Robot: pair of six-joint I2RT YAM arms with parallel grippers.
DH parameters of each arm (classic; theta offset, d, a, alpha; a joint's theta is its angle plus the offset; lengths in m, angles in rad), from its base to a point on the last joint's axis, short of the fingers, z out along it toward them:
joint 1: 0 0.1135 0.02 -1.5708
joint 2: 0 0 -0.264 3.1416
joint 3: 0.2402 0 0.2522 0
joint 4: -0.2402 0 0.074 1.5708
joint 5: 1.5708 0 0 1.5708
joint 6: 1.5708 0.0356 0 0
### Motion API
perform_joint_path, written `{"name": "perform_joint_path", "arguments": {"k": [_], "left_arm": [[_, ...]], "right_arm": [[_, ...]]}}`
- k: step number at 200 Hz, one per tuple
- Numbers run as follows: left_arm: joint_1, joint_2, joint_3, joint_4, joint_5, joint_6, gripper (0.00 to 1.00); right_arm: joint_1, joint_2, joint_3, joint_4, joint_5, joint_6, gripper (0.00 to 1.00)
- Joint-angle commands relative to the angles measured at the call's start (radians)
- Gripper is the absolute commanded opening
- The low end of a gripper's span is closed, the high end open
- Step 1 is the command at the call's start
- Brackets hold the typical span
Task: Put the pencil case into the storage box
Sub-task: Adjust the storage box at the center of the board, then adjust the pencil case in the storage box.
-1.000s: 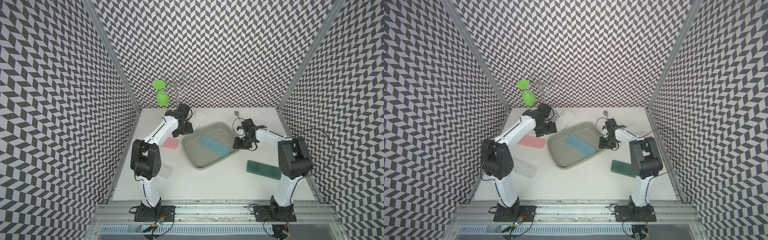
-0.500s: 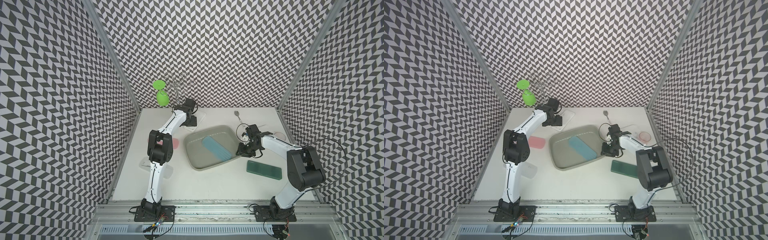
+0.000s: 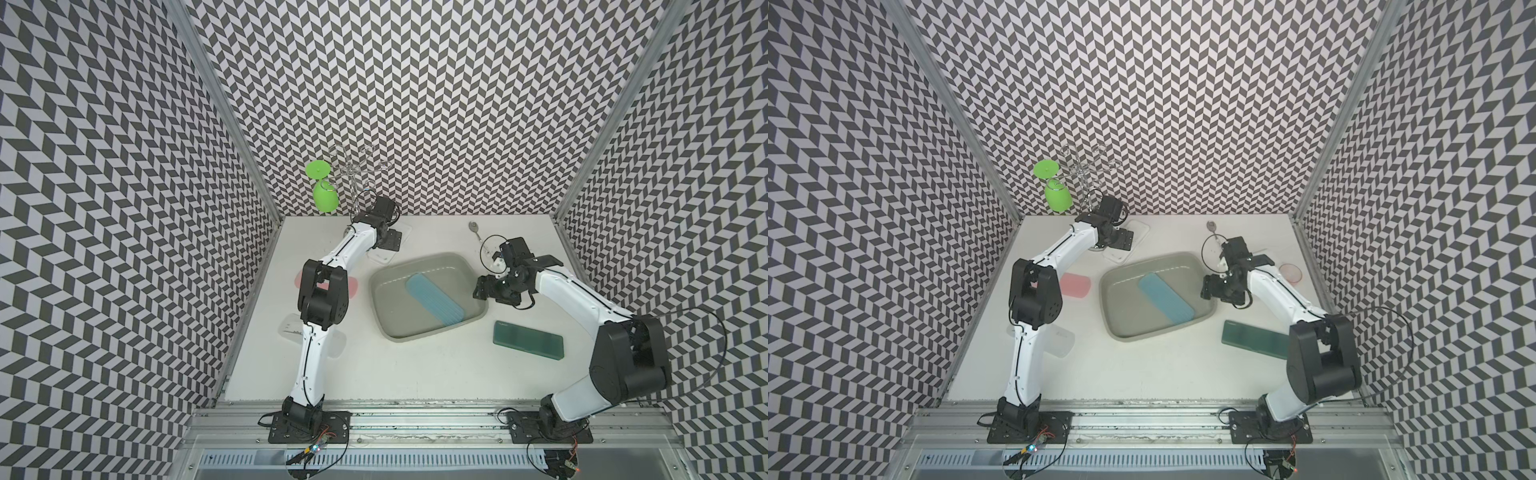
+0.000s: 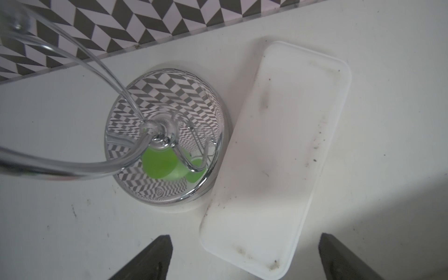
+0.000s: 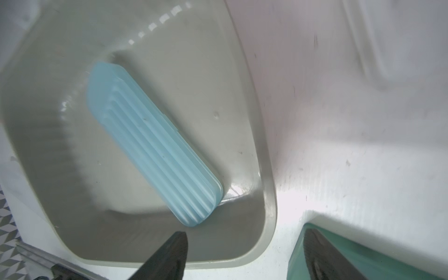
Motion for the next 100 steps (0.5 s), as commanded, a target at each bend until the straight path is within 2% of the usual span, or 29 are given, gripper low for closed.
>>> {"name": "perform_joint_path", "arguments": {"k": [1,12,25,46,64,100], "left_arm": [[-0.017,0.004,-0.002,-0.006,0.021,-0.008,1.0],[-0.016,-0.015,-0.012,-0.044,0.027,-0.065,1.0],[-0.01,-0.038,-0.011,-0.135,0.018,-0.188,1.0],[-0.008,-0.147,-0.15,-0.132,0.053,-0.337,1.0],[-0.002,-0.254,-0.268,-0.089,0.092,-0.402,1.0],[0.024,-0.386,-0.363,-0.136,0.076,-0.444,1.0]], "right_arm": [[0.02,-0.017,0.088,0.013,0.016,-0.123,0.82],[0.042,0.004,0.124,0.021,-0.007,-0.186,0.83],[0.079,0.045,0.155,0.034,-0.017,-0.251,0.84],[0.148,0.137,0.206,0.045,-0.025,-0.32,0.85],[0.203,0.202,0.232,0.082,-0.022,-0.347,0.85],[0.304,0.323,0.285,0.108,0.03,-0.376,0.85]]}}
